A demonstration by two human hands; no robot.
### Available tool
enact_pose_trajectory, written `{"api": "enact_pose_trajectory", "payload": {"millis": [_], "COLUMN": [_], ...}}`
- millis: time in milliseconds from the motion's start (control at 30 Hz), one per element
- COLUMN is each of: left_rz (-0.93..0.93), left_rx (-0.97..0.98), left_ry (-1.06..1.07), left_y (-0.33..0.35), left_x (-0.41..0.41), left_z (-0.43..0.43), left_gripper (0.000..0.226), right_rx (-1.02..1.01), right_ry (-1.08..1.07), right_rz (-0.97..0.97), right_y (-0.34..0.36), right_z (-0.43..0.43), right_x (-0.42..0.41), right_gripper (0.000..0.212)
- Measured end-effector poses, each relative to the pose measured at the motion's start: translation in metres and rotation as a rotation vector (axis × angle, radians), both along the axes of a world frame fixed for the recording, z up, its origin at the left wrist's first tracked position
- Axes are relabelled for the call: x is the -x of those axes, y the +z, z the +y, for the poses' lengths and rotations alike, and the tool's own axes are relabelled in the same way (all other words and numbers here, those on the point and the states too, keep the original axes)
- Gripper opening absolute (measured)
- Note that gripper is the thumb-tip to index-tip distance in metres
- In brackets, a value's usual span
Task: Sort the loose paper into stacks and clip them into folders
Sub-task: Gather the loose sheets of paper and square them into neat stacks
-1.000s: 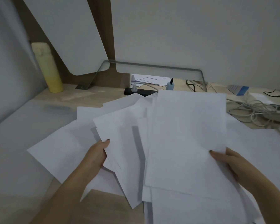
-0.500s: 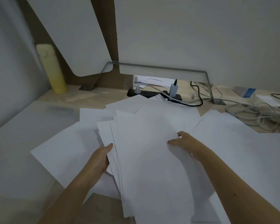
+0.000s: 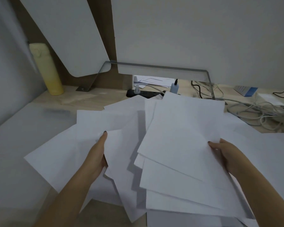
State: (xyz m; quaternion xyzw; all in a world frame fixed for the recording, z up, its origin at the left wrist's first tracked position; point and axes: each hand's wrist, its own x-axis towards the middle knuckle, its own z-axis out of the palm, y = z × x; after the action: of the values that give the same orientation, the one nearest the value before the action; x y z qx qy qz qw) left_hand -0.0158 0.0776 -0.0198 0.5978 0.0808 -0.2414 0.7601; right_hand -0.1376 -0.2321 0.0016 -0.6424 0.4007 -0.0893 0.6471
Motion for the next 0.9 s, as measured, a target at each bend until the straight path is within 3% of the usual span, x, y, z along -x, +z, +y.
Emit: {"api": "enact_pose_trajectory", "payload": {"millis": [200, 400, 500, 567, 667, 800, 900], "left_rz": [-0.022, 0.024, 0.018, 0.016, -0.038, -0.109, -0.088], "left_rx": [-0.169, -0.253, -0.264, -0.243, -0.293, -0.345, -0.379], "left_ry": [-0.076, -0.315, -0.422, -0.456, -0.488, -0.547, -0.595], "left_y": [-0.012, -0.012, -0.004, 0.004, 0.011, 0.015, 0.008], "left_x": [-0.001, 0.012, 0.014, 0.011, -0.008, -0.028, -0.028], "left_z": [0.007, 0.018, 0.025, 0.024, 0.014, -0.016, -0.035], "left_gripper": [0.032, 0.025, 0.038, 0.036, 0.035, 0.047, 0.045], "right_rx": [-0.083, 0.184, 0.321, 0.386, 0.283, -0.017, -0.077], "right_ry": [-0.107, 0.124, 0.153, 0.126, 0.016, -0.008, -0.027], "right_rz": [0.011, 0.177, 0.234, 0.267, 0.206, 0.037, -0.013], "right_y": [-0.007, -0.014, -0.016, -0.021, -0.021, -0.024, -0.029], "right_z": [-0.001, 0.028, 0.033, 0.031, 0.034, 0.041, 0.045], "right_x": [-0.003, -0.029, -0.031, -0.027, -0.009, 0.022, 0.032], "right_gripper": [0.050, 0.029, 0.029, 0.032, 0.038, 0.056, 0.060]}}
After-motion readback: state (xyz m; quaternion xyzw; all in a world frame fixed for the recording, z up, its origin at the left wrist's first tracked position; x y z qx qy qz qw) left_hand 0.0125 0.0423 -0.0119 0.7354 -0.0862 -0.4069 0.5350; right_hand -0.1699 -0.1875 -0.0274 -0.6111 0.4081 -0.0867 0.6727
